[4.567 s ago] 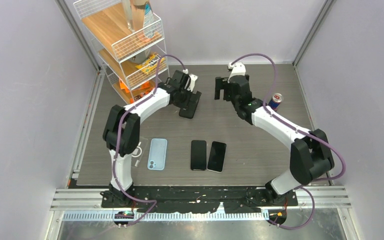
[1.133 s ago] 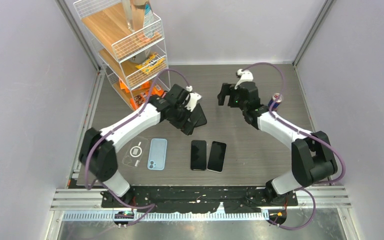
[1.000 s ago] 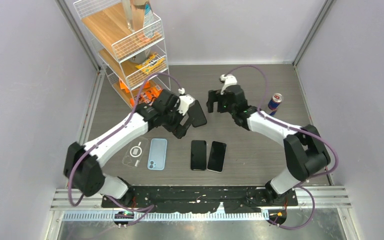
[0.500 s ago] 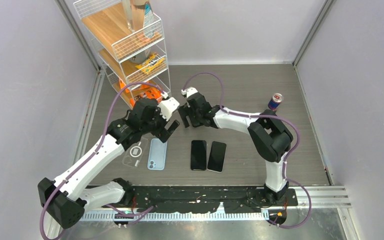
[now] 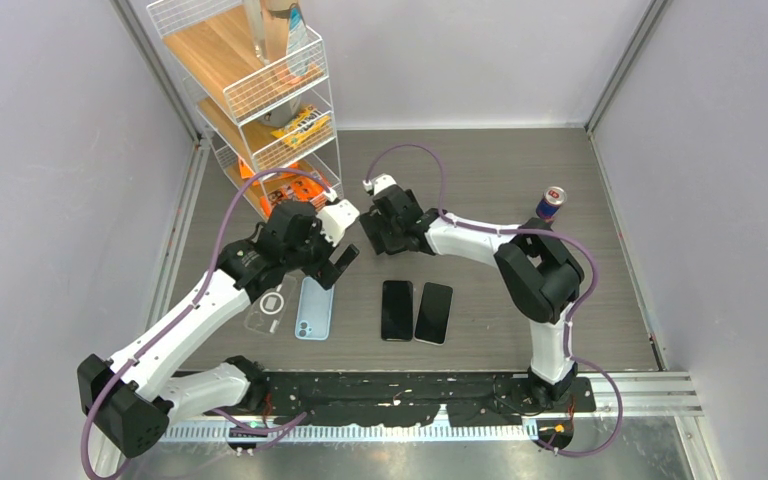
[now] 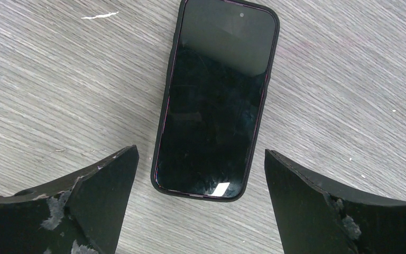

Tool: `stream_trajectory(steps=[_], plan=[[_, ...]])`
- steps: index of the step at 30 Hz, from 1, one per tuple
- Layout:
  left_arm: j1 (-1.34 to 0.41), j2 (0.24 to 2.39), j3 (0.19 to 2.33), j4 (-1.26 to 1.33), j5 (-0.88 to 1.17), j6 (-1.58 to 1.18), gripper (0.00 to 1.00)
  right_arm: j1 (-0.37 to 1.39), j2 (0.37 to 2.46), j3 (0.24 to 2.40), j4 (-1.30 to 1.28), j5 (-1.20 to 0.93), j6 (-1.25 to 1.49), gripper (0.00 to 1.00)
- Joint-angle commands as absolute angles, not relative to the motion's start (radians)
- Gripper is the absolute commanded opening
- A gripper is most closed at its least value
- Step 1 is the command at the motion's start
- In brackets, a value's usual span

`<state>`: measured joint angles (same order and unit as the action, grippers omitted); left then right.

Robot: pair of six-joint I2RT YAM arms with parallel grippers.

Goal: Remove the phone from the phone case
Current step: Pick up the phone at the center of the board.

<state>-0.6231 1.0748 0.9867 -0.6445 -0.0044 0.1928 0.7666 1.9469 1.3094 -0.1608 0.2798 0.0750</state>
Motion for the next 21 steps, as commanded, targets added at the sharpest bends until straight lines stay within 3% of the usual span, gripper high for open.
stream_trajectory(steps=[1,21], plan=[[-0.619,1.070,1.006,-0.623,-0.005,0.207,0.96,0.771,1.966,1.356,-0.163,0.280,0.068,0.95],[-0.618,1.107,1.023,-0.620,0.046,0.194,0.96,0.700,2.013,1.365,-0.191,0.145,0.147,0.95]])
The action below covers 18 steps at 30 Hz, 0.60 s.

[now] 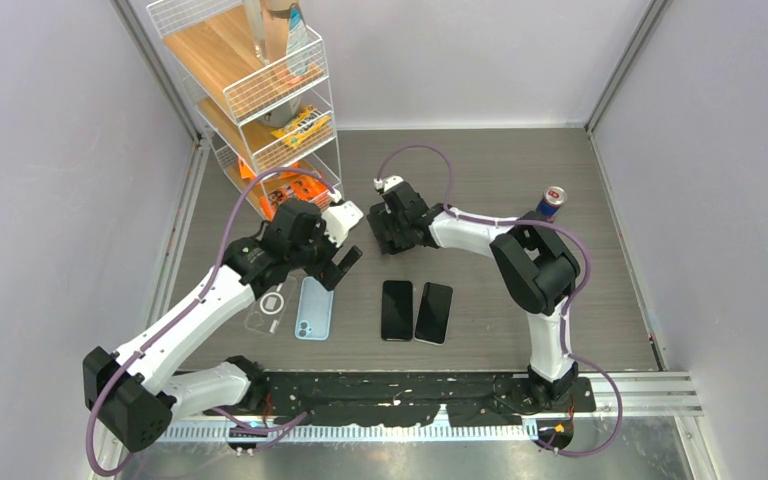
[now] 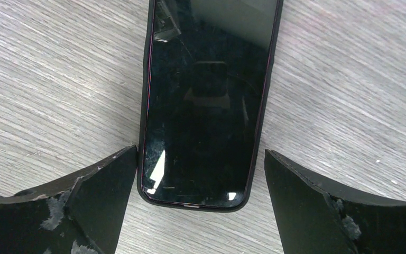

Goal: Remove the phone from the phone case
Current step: Pick up the phone at the center of the board.

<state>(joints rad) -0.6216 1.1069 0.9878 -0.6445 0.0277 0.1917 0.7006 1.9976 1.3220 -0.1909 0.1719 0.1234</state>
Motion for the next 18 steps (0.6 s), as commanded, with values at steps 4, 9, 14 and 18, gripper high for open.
stream_trajectory(steps=[4,9,14,18], plan=[[-0.618,1.105,1.022,-0.621,0.046,0.195,0.96,0.697,2.027,1.372,-0.198,0.130,0.155,0.95],[-0.618,1.107,1.021,-0.619,0.046,0.194,0.96,0.692,2.040,1.373,-0.204,0.113,0.157,0.96],[-0.618,1.108,1.024,-0.620,0.042,0.196,0.96,0.690,2.055,1.363,-0.207,0.113,0.154,0.95],[-0.618,1.105,1.024,-0.623,0.031,0.201,0.96,0.690,2.059,1.364,-0.222,0.134,0.138,0.76]])
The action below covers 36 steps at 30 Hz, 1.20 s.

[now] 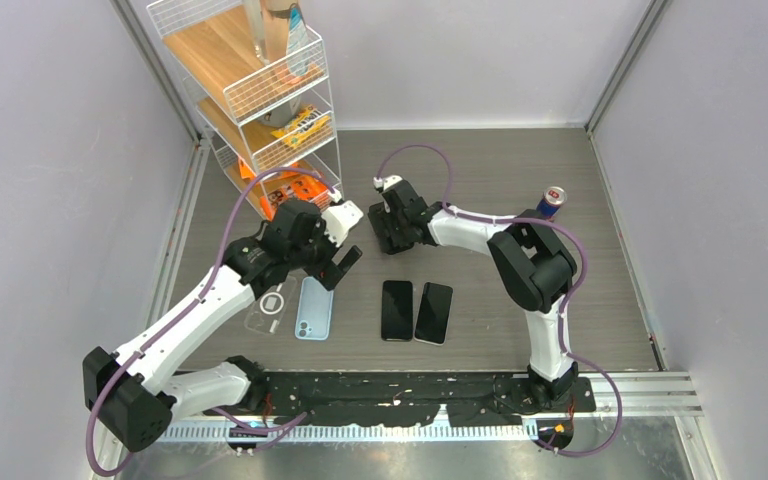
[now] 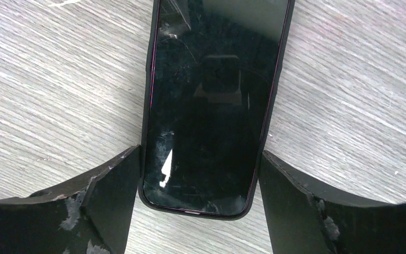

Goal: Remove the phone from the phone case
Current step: Pick up the phone at the center of the board.

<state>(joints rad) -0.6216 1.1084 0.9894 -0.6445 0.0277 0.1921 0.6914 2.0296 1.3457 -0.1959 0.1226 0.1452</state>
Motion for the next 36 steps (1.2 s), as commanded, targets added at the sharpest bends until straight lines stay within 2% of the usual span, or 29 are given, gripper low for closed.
stream_trajectory(steps=[1,2,7,10,19,28,36], plan=[[-0.619,1.102,1.024,-0.623,0.026,0.202,0.96,0.688,2.052,1.360,-0.223,0.137,0.136,0.72],[-0.618,1.102,1.023,-0.624,0.023,0.204,0.96,0.687,2.047,1.358,-0.224,0.138,0.129,0.64],[-0.617,1.099,1.025,-0.618,0.016,0.203,0.97,0.679,1.982,1.324,-0.225,0.158,0.080,0.45],[-0.617,1.109,1.028,-0.608,0.010,0.203,0.97,0.678,1.937,1.293,-0.216,0.166,0.045,0.30],[-0.596,1.163,1.059,-0.563,0.043,0.185,0.97,0.671,1.795,1.172,-0.221,0.115,-0.037,0.06],[-0.508,1.284,1.104,-0.468,0.197,0.042,0.97,0.617,1.659,1.094,-0.201,-0.018,-0.050,0.06],[-0.503,1.362,1.147,-0.480,0.262,0.006,0.95,0.561,1.692,1.099,-0.252,-0.055,-0.054,0.06]])
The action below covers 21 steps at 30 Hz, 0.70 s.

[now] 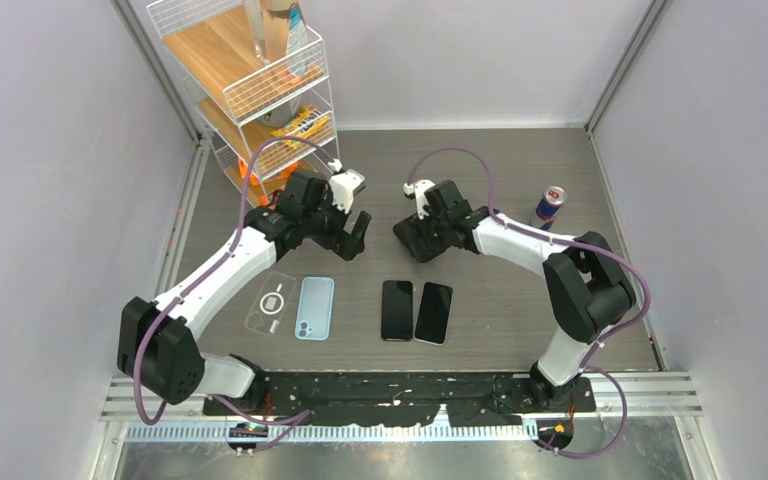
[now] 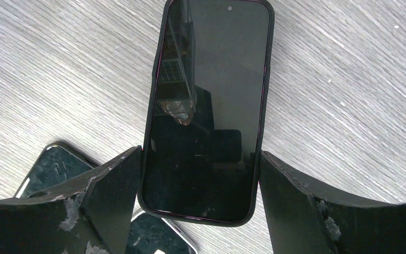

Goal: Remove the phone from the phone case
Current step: Pick up the phone at the center of the board.

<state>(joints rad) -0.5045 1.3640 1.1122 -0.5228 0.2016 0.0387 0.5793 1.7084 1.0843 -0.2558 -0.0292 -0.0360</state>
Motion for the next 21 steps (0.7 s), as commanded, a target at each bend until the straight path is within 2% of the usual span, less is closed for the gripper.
stream_trajectory(steps=[1,3,5,9,14,17,21], plan=[[-0.503,1.359,1.140,-0.475,0.262,0.006,0.95,0.558,1.706,1.101,-0.255,-0.056,-0.054,0.07],[-0.503,1.348,1.129,-0.471,0.263,0.006,0.95,0.551,1.727,1.107,-0.265,-0.054,-0.055,0.13],[-0.503,1.333,1.120,-0.471,0.264,0.009,0.95,0.546,1.751,1.117,-0.279,-0.052,-0.059,0.29],[-0.503,1.306,1.105,-0.471,0.263,0.019,0.95,0.543,1.796,1.142,-0.293,-0.056,-0.061,0.46],[-0.503,1.280,1.089,-0.471,0.259,0.029,0.96,0.543,1.843,1.182,-0.309,-0.065,-0.060,0.58],[-0.503,1.277,1.084,-0.474,0.260,0.034,0.96,0.543,1.862,1.216,-0.320,-0.064,-0.062,0.69],[-0.503,1.272,1.076,-0.477,0.259,0.042,0.96,0.543,1.892,1.256,-0.336,-0.064,-0.064,0.80]])
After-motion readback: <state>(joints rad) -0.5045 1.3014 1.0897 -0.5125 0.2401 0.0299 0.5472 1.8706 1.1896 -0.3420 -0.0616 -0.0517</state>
